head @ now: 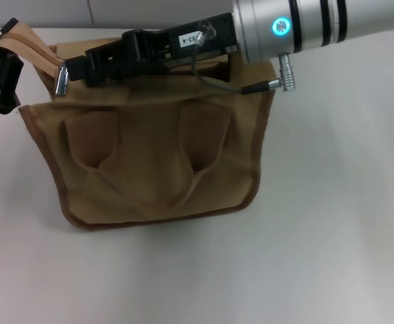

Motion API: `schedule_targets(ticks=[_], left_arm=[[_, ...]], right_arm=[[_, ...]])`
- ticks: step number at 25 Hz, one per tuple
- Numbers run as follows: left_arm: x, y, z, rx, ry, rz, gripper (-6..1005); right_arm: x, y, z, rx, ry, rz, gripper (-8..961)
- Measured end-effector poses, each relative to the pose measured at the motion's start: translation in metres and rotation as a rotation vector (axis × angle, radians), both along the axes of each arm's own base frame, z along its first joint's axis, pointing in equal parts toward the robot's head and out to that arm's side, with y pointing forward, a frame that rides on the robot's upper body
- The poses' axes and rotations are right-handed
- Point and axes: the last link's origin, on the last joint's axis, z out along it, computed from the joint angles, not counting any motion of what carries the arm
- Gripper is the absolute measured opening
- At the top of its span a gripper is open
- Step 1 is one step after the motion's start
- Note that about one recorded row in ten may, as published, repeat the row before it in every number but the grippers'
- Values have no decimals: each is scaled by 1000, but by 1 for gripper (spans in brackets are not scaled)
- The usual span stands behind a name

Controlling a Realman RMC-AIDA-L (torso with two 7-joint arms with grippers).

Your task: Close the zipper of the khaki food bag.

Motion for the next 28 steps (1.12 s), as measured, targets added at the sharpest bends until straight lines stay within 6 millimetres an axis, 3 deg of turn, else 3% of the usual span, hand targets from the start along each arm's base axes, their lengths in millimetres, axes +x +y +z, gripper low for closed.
schedule_targets(ticks=[28], left_arm=[[12, 4, -2, -22, -19, -59, 22]], right_arm=[[-17, 1, -26, 43, -65, 21, 409]])
